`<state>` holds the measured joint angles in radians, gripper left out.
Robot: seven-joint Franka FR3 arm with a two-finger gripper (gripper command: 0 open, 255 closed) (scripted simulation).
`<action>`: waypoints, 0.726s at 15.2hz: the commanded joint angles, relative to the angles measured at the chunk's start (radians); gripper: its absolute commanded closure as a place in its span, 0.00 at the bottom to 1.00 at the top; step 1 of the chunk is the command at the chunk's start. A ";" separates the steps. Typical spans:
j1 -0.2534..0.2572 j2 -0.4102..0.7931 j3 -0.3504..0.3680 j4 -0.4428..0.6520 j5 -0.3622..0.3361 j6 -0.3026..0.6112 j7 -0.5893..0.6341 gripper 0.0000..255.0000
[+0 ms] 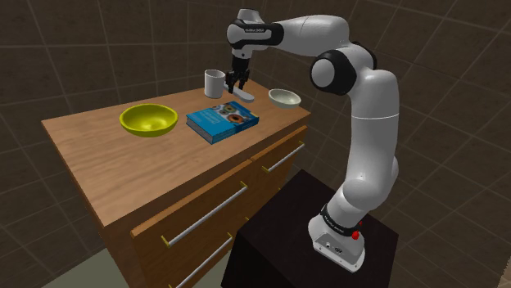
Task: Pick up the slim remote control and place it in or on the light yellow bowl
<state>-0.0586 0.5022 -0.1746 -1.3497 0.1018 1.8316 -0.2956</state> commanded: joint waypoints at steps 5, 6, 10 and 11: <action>0.000 0.000 0.000 0.000 0.000 0.000 0.000 1.00; 0.000 0.000 0.000 0.000 0.000 0.000 0.000 1.00; -0.001 -0.003 -0.001 0.036 -0.001 -0.039 0.002 1.00; -0.002 -0.003 -0.001 0.049 -0.001 -0.052 0.002 1.00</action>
<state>-0.0598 0.4978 -0.1754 -1.3160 0.1004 1.7934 -0.2938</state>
